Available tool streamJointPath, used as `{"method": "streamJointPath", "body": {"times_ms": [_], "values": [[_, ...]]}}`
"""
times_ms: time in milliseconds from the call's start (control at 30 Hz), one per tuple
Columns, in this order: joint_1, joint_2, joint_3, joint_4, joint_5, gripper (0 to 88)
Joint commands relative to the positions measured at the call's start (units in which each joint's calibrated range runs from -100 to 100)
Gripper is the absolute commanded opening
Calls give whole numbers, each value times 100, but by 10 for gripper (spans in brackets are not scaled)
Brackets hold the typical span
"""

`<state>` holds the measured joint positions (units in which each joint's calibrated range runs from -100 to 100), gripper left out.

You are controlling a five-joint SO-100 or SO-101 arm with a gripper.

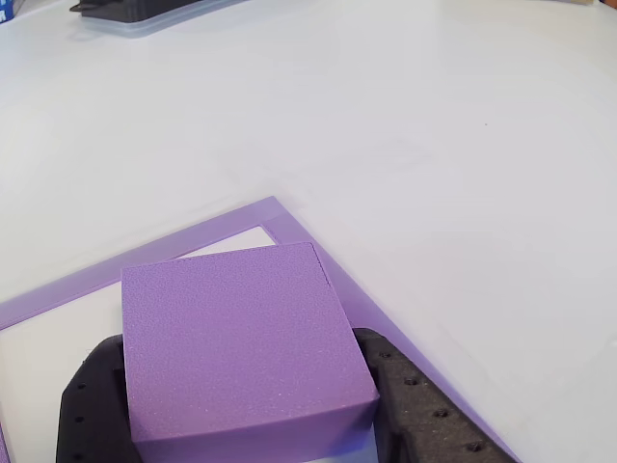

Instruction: Tower of hanoi

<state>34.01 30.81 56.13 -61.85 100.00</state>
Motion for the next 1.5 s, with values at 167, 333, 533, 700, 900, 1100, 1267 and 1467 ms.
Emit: {"method": "streamJointPath", "body": {"times_ms": [167, 333, 533, 700, 900, 1100, 1267, 1467], "values": [[-43, -173, -47, -51, 0, 108], [-149, -990, 162, 693, 0, 94], [-241, -2521, -20, 2717, 0, 86], [-302, -3899, -920, 5372, 0, 81], [-492, -4868, -3518, 9427, 0, 78], [-935, -4964, -6163, 12316, 0, 78], [-1590, -5341, -6853, 13393, 0, 74], [-2475, -6022, -6862, 14008, -221, 72]]}}
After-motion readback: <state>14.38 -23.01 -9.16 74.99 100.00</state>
